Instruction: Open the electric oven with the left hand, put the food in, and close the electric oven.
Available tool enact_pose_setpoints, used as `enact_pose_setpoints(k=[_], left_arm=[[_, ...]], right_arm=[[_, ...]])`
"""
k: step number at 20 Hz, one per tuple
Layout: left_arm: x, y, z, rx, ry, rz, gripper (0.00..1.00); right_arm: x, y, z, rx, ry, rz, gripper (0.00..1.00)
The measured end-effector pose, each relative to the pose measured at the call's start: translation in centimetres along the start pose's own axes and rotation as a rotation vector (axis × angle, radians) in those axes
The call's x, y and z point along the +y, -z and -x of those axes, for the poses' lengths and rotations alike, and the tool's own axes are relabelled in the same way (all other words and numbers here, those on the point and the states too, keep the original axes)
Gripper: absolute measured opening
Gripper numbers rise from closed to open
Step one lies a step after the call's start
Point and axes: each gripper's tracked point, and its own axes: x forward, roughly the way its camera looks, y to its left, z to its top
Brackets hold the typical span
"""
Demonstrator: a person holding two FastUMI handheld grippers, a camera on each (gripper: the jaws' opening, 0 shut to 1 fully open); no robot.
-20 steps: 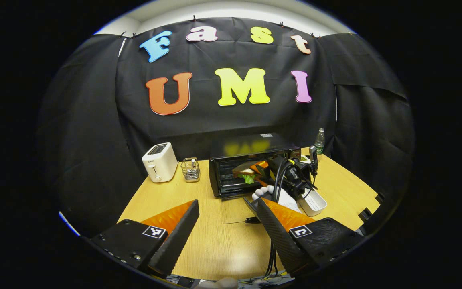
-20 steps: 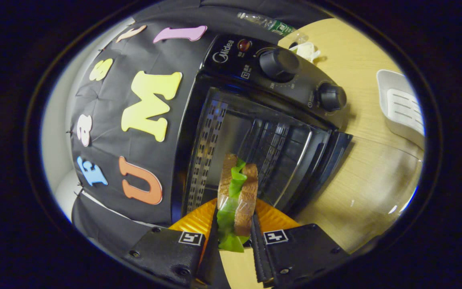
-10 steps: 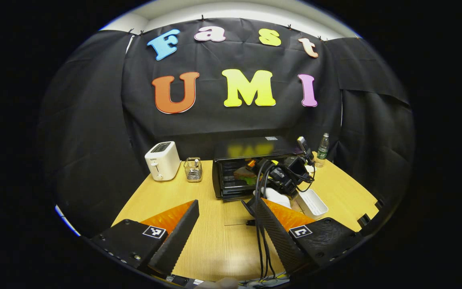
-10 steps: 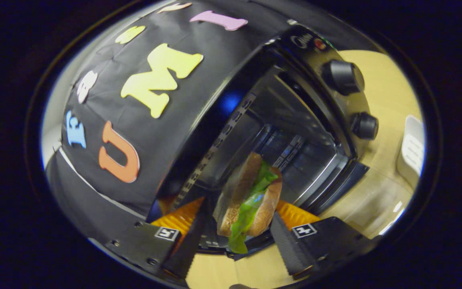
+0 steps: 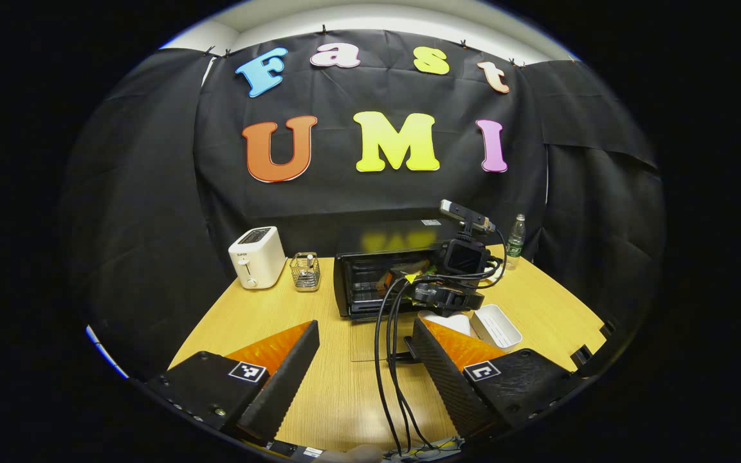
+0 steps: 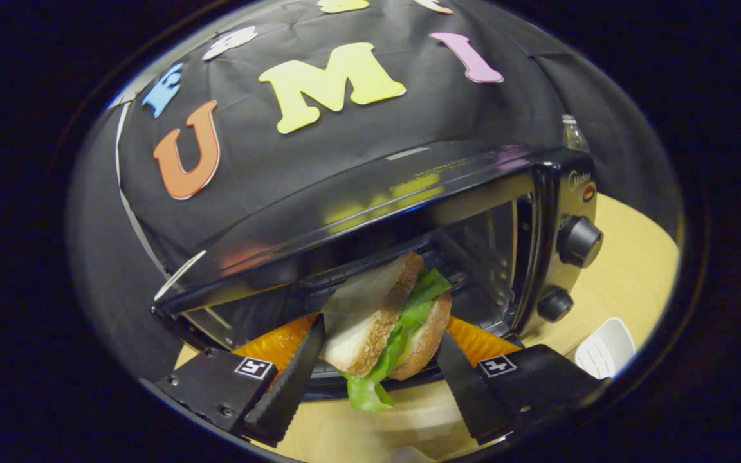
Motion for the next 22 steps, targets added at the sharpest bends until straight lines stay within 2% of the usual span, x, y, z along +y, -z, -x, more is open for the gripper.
enact_pose_setpoints(k=[2,5,7,8,9,10,11,13,14,15,16,17,20,21,22], left_arm=[[-0.2,0.2,0.1,0.0,0.008,0.005,0.96],[-0.2,0.1,0.2,-0.006,0.008,0.009,0.96],[-0.1,0.4,0.0,0.001,0.008,0.01,0.96],[-0.1,0.5,0.0,0.002,0.008,0.011,0.96],[-0.1,0.6,0.1,0.003,0.012,0.013,0.96],[-0.2,0.7,0.0,0.006,0.012,0.012,0.96],[-0.2,0.7,0.0,0.009,0.012,0.012,0.96],[-0.5,0.8,0.0,0.011,0.02,0.02,0.96],[-0.5,0.9,-0.1,0.012,0.022,0.019,0.96],[-0.5,0.8,0.0,0.009,0.022,0.018,0.96],[-0.6,0.7,-0.1,0.004,0.027,0.021,0.96],[-0.7,0.6,-0.1,0.004,0.028,0.022,0.95],[-0.9,0.6,-0.2,0.002,0.036,0.022,0.96],[-0.9,0.6,-0.2,0.003,0.036,0.022,0.96],[-0.9,0.8,-0.2,0.002,0.036,0.023,0.96]], right_arm=[[0.4,0.0,0.2,0.002,-0.029,-0.001,0.98],[1.8,-0.7,0.3,-0.02,-0.11,-0.111,0.96],[2.8,0.6,1.2,0.035,-0.167,-0.108,0.96],[2.4,-0.4,0.9,-0.025,-0.147,-0.097,1.0],[1.9,-0.6,0.3,-0.014,-0.124,-0.091,1.0],[2.2,0.9,1.2,0.045,-0.149,-0.098,0.99],[2.5,1.0,1.7,0.031,-0.18,-0.112,0.97],[1.4,0.4,1.8,0.016,-0.138,-0.099,0.95],[1.2,0.8,2.0,0.032,-0.141,-0.102,1.0],[1.2,0.9,2.1,0.039,-0.149,-0.108,0.96],[1.1,1.0,2.4,0.043,-0.151,-0.107,1.0],[0.9,0.9,2.7,0.037,-0.143,-0.09,0.96],[0.3,1.1,3.4,0.037,-0.139,-0.051,0.96],[0.1,1.3,3.6,0.037,-0.141,-0.057,1.0],[-0.1,1.4,3.8,0.044,-0.139,-0.059,1.0]])
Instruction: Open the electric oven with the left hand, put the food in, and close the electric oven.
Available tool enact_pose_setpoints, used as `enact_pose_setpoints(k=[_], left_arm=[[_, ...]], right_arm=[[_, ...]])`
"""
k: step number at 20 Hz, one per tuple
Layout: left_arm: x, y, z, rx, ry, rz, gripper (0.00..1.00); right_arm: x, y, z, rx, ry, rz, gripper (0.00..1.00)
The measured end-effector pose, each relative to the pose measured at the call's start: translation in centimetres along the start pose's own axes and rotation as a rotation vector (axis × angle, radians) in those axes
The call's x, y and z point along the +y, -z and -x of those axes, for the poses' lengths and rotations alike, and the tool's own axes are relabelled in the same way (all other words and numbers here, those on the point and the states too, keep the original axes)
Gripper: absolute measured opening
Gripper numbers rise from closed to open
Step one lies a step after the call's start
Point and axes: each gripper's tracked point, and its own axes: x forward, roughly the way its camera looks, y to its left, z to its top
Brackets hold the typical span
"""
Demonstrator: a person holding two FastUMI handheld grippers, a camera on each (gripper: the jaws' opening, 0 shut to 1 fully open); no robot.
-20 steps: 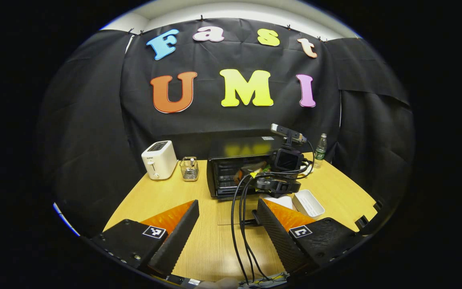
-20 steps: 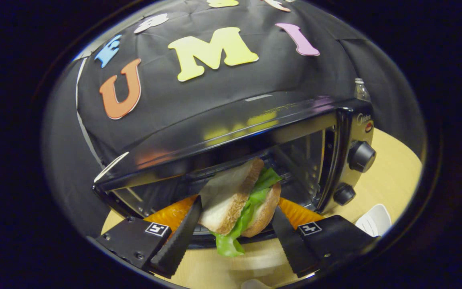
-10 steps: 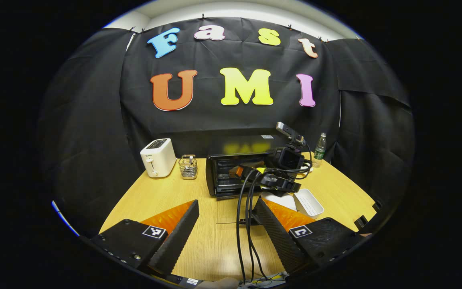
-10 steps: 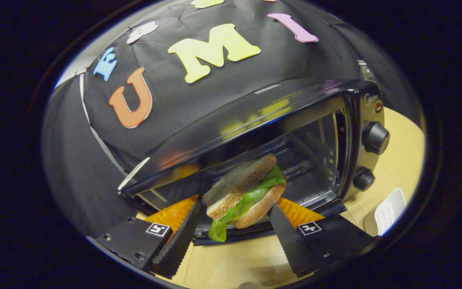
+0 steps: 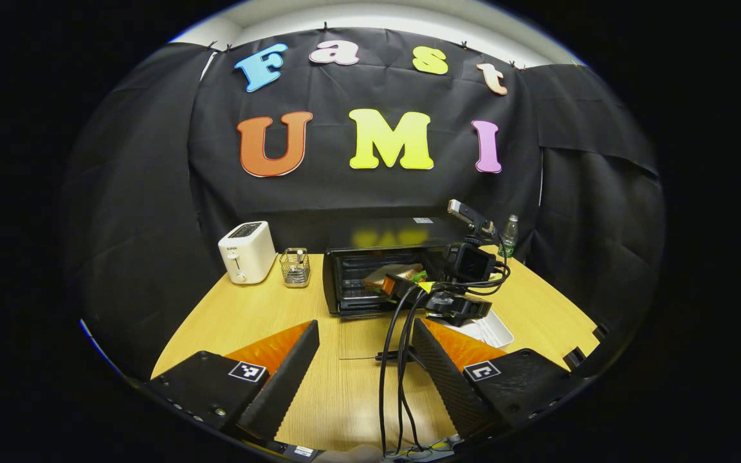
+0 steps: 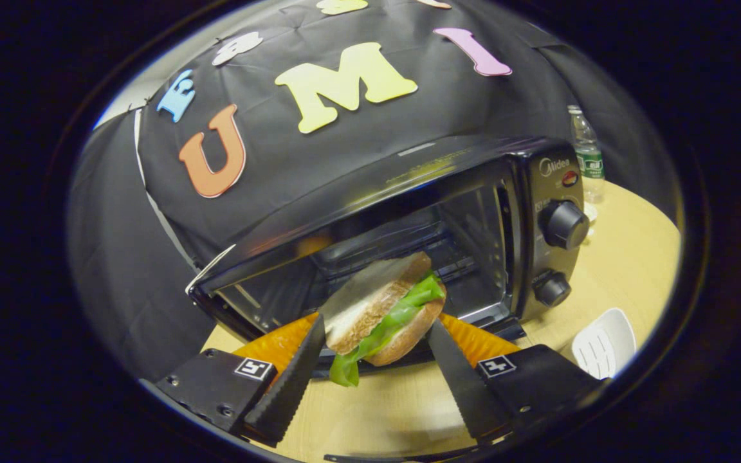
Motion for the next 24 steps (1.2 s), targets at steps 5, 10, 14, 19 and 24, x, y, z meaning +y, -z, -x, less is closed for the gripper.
enact_pose_setpoints(k=[5,10,14,19,24], left_arm=[[0.2,0.0,-0.1,-0.002,-0.005,0.01,0.95],[-0.3,0.4,-0.3,0.008,0.005,0.014,0.96],[-0.1,-0.1,-0.6,-0.007,-0.002,0.009,0.96],[0.0,-1.4,-0.2,-0.045,-0.015,-0.011,0.96],[0.2,-3.1,0.8,-0.091,-0.038,-0.019,0.96]], right_arm=[[0.5,0.5,-2.3,0.014,-0.005,0.001,0.96],[-1.0,1.7,-0.1,0.026,0.0,0.062,0.95],[-1.9,1.2,1.2,0.029,0.011,0.077,1.0],[-1.1,-2.0,5.5,-0.027,0.008,0.202,0.96],[-0.7,-7.7,12.5,-0.115,0.02,0.311,0.96]])
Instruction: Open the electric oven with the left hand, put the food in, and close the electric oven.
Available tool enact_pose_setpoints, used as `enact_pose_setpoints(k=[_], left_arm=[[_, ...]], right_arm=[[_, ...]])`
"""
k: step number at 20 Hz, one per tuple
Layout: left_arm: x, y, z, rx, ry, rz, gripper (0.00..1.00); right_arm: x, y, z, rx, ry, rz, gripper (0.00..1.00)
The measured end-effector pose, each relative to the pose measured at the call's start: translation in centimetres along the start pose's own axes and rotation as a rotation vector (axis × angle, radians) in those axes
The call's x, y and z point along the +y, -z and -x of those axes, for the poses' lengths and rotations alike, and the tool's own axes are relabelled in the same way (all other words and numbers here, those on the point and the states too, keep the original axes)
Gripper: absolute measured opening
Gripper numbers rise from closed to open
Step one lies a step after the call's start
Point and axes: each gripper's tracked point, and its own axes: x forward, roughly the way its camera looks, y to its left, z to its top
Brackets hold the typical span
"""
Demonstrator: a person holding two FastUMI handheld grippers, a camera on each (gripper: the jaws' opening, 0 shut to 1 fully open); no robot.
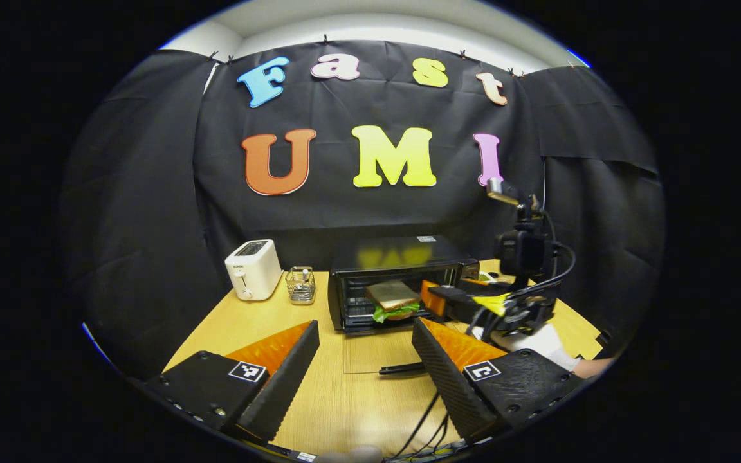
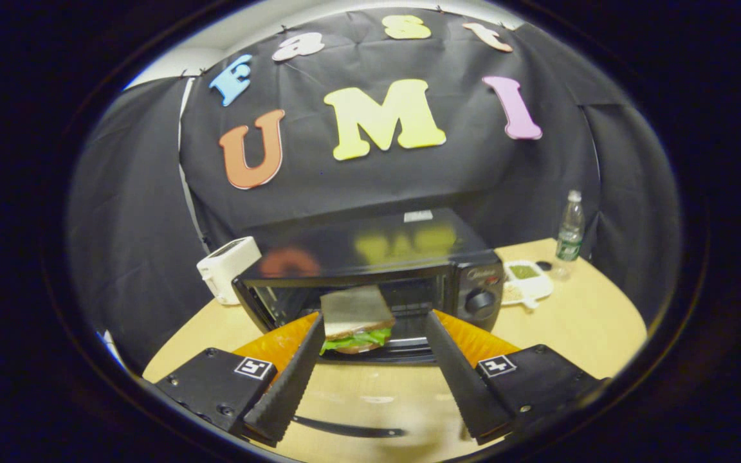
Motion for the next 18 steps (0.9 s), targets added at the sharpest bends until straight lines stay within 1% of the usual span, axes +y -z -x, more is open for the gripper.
enact_pose_setpoints(k=[3,5,8,10,14,18], left_arm=[[0.2,-0.4,0.4,-0.016,-0.019,-0.018,0.96],[0.1,0.1,0.5,-0.018,-0.027,-0.031,0.96],[-0.4,1.4,0.1,-0.003,-0.038,-0.047,0.96],[-1.3,2.8,-0.5,0.018,-0.035,-0.044,0.96],[-3.3,6.0,-2.8,0.063,-0.028,-0.027,0.96],[-5.9,10.1,-5.5,0.125,-0.015,0.015,0.96]], right_arm=[[-1.5,-4.0,4.2,-0.055,0.011,0.039,0.96],[-3.4,-6.8,7.5,-0.096,0.036,0.06,0.96],[-6.4,-10.7,12.3,-0.157,0.069,0.079,0.96],[-8.4,-12.4,15.1,-0.18,0.083,0.082,0.96],[-12.4,-13.9,19.4,-0.197,0.128,0.127,0.96],[-15.3,-14.1,21.3,-0.178,0.153,0.131,0.97]])
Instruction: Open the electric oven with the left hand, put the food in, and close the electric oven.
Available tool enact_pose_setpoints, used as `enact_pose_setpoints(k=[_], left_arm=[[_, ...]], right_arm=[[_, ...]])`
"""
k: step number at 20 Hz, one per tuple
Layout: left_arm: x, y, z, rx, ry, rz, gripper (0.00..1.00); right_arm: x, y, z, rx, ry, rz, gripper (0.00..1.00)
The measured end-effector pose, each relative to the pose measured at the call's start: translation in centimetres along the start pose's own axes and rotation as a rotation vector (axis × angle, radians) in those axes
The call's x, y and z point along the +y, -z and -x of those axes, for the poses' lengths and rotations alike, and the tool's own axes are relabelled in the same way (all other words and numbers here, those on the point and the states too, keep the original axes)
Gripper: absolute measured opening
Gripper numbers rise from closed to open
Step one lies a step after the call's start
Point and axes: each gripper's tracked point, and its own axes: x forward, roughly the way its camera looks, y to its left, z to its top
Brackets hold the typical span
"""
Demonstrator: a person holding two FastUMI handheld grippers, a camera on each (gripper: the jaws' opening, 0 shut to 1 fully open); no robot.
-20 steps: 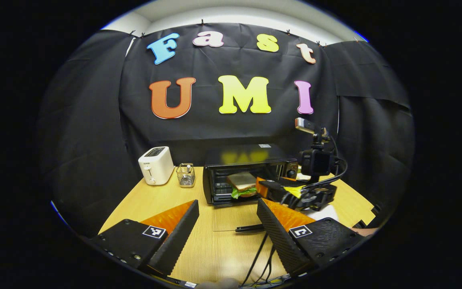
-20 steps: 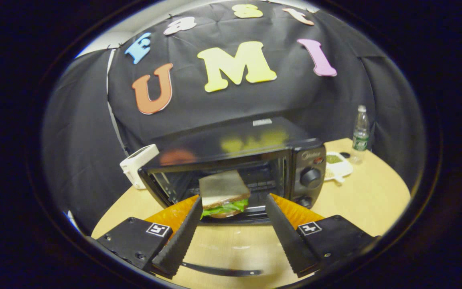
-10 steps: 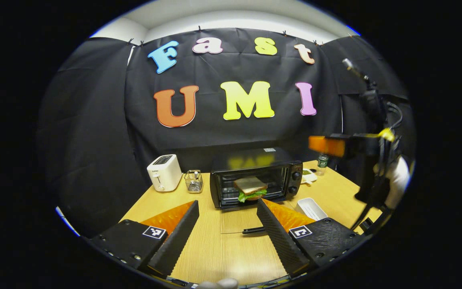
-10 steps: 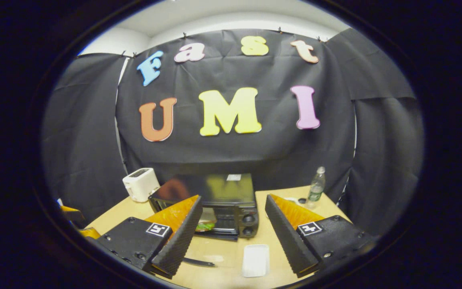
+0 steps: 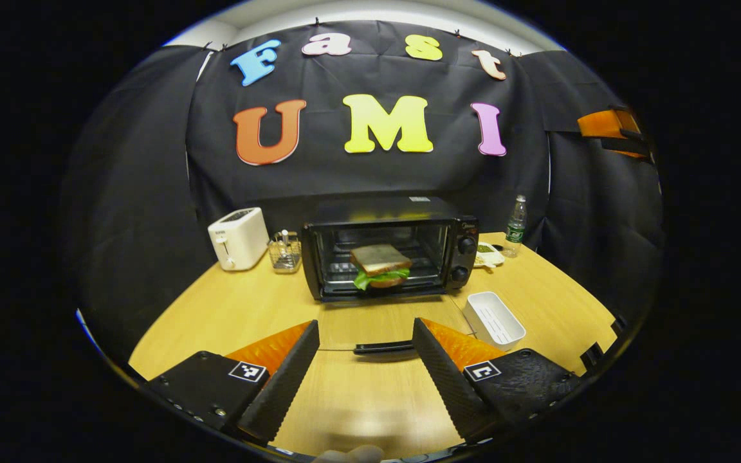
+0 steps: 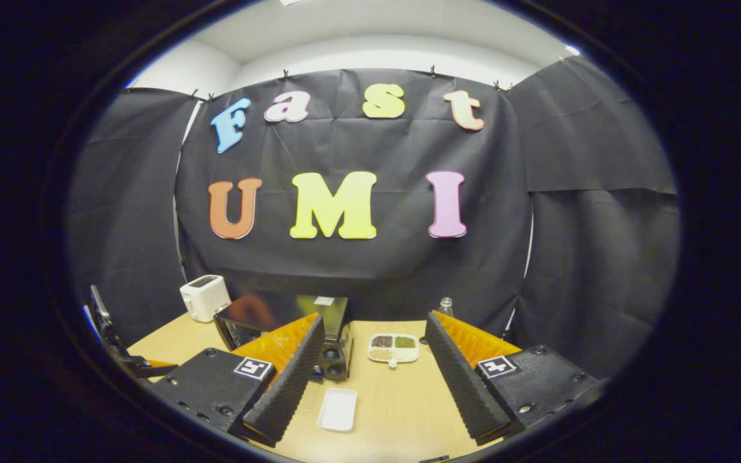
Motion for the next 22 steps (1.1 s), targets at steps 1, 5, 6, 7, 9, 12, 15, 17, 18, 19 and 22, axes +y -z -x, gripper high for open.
enact_pose_setpoints(k=[1,5,6,7,9,12,15,17,18,19,22], left_arm=[[-0.6,0.9,-0.9,0.015,0.002,-0.003,0.96],[-1.4,5.3,-4.6,0.08,0.001,-0.007,0.96],[-1.8,6.2,-5.4,0.098,0.001,-0.004,0.96],[-2.2,6.8,-6.0,0.108,0.003,-0.002,0.96],[-3.4,7.7,-6.4,0.121,-0.002,-0.01,0.96],[-4.0,9.4,-8.0,0.152,0.002,-0.018,0.96],[-4.1,9.9,-8.9,0.163,-0.005,-0.011,0.96],[-4.0,10.2,-9.5,0.17,-0.013,-0.003,0.96],[-3.9,10.3,-9.7,0.174,-0.017,-0.002,0.96],[-4.2,10.3,-9.6,0.173,-0.012,-0.001,0.96],[-4.2,10.3,-9.8,0.168,-0.012,-0.004,0.95]], right_arm=[[-0.7,0.3,0.2,0.007,0.004,0.0,0.97],[-3.1,0.9,0.6,0.031,0.019,0.011,0.96],[-3.6,1.1,0.6,0.036,0.021,0.014,0.97],[-3.9,1.2,0.6,0.041,0.022,0.017,0.97],[-4.7,1.8,0.5,0.055,0.031,0.026,0.97],[-5.3,2.4,0.2,0.074,0.031,0.025,0.97],[-5.9,2.8,-0.1,0.084,0.033,0.028,0.97],[-6.1,3.1,-0.4,0.095,0.029,0.02,0.97],[-6.2,3.3,-0.5,0.101,0.026,0.014,0.97],[-6.2,3.4,-0.7,0.104,0.024,0.011,0.97],[-6.3,3.9,-1.1,0.117,0.021,0.017,0.97]])
